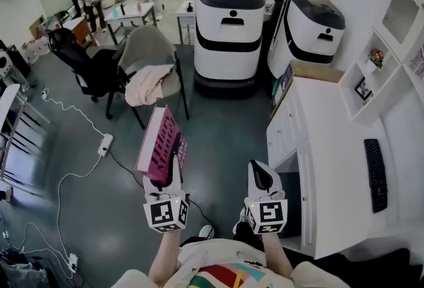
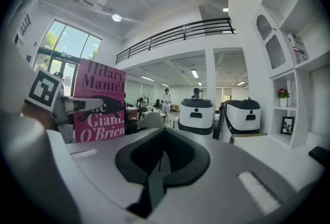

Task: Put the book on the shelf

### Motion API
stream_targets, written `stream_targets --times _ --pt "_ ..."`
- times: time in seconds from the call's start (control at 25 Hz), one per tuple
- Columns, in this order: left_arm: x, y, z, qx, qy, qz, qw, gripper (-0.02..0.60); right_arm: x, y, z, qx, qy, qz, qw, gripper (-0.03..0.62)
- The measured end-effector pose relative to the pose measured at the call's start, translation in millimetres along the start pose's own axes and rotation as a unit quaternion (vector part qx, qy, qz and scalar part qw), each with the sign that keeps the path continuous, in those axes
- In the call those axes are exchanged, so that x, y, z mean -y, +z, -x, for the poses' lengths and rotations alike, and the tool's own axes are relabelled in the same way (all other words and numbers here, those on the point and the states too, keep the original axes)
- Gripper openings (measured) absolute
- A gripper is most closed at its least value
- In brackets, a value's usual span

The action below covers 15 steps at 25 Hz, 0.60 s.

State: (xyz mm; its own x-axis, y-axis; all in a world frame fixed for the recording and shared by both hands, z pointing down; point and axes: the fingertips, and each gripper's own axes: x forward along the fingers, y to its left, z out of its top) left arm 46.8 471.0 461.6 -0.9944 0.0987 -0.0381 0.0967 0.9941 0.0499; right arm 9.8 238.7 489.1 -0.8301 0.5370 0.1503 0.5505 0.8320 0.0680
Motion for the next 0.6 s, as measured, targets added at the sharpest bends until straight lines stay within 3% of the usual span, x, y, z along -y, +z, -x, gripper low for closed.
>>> stream_targets --times 0.08,0.28,0.6 --pt "12.3 2.0 -7.6 -0.002 -0.002 0.0 1.0 0.143 10.8 2.0 -7.1 0.004 0.009 0.002 1.0 0.005" --pt "49.1 24.8 -38.8 0.034 0.0 -0.047 0.9983 0.143 48.1 2.1 -35.4 0.015 0.029 -0.009 0.999 0.005" --pt "98.1 40.0 -73.3 0.041 0.035 -0.054 0.9971 0.143 120.3 11.6 -74.7 0.027 0.053 -0.013 0.998 0.005"
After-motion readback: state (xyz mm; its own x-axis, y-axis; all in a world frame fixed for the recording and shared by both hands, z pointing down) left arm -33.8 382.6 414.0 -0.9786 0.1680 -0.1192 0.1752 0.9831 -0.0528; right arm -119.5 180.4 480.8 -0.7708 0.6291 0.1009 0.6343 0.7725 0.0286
